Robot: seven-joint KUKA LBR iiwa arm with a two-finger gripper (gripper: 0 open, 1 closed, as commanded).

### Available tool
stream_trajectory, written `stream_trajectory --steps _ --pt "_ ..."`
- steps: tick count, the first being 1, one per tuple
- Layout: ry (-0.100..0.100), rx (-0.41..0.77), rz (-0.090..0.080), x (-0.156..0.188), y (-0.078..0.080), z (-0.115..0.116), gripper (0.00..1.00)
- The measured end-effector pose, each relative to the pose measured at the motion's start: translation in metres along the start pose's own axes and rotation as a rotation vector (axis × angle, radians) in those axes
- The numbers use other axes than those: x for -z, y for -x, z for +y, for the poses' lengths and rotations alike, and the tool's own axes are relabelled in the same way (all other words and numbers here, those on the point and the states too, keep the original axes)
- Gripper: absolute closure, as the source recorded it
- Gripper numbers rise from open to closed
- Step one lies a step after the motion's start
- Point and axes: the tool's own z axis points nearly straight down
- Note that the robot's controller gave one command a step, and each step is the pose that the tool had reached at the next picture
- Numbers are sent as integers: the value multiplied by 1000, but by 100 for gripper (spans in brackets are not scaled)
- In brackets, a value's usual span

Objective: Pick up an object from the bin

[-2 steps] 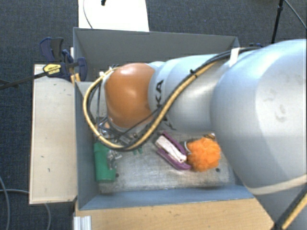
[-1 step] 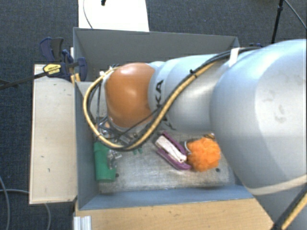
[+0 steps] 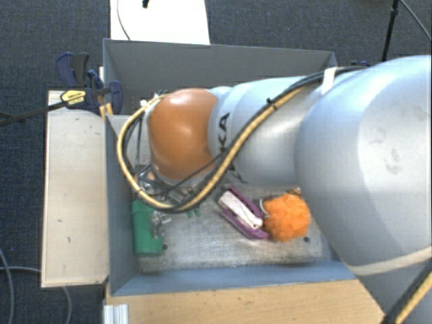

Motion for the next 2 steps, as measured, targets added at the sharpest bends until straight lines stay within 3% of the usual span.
stream_trajectory --steps 2 --pt "0 -3 1 0 0 0 100"
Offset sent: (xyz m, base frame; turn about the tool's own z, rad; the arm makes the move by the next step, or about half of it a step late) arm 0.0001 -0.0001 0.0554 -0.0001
